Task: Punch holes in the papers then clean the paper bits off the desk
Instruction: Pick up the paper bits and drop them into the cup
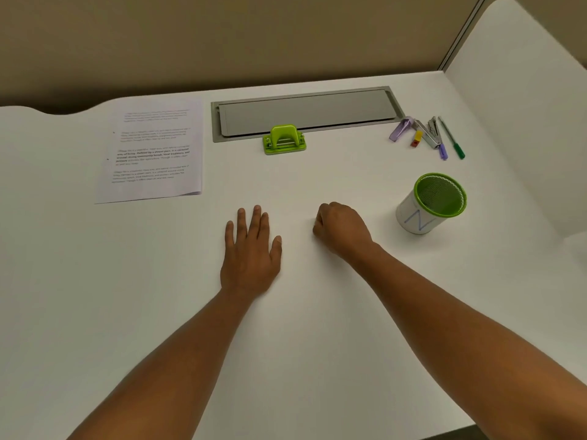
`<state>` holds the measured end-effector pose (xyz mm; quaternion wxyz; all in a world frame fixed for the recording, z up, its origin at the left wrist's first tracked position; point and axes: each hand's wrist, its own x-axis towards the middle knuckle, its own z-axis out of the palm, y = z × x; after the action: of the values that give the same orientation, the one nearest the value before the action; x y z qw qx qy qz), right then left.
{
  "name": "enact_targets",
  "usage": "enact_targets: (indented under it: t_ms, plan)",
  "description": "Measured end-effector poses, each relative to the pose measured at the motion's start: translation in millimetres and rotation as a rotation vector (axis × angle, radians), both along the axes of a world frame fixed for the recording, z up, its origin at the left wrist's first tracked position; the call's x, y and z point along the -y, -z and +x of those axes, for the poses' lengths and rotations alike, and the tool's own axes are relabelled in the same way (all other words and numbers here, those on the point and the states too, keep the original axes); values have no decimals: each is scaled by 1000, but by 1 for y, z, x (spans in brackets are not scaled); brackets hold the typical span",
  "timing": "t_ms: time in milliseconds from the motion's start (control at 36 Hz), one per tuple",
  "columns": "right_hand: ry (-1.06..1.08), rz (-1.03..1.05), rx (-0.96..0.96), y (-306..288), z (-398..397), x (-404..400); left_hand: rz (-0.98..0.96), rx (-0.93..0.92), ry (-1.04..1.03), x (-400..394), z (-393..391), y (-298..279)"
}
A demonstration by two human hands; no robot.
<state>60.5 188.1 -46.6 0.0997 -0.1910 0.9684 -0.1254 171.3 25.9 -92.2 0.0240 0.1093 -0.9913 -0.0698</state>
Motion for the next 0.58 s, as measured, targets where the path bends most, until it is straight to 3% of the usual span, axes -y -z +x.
enact_targets:
  t_ms: [83, 222, 389, 583]
  plan:
    - [93, -147, 111, -15, -6, -9, 8, 0, -5, 0, 0, -1]
    - [198, -337, 43, -63, -15, -45, 23, 9, 7, 0, 1, -1]
    - [356, -393, -66, -116, -24, -98, 23, 4, 7, 0, 1, -2]
    - [440, -416, -93, -129, -35, -135, 1, -8, 0, 0, 1, 0]
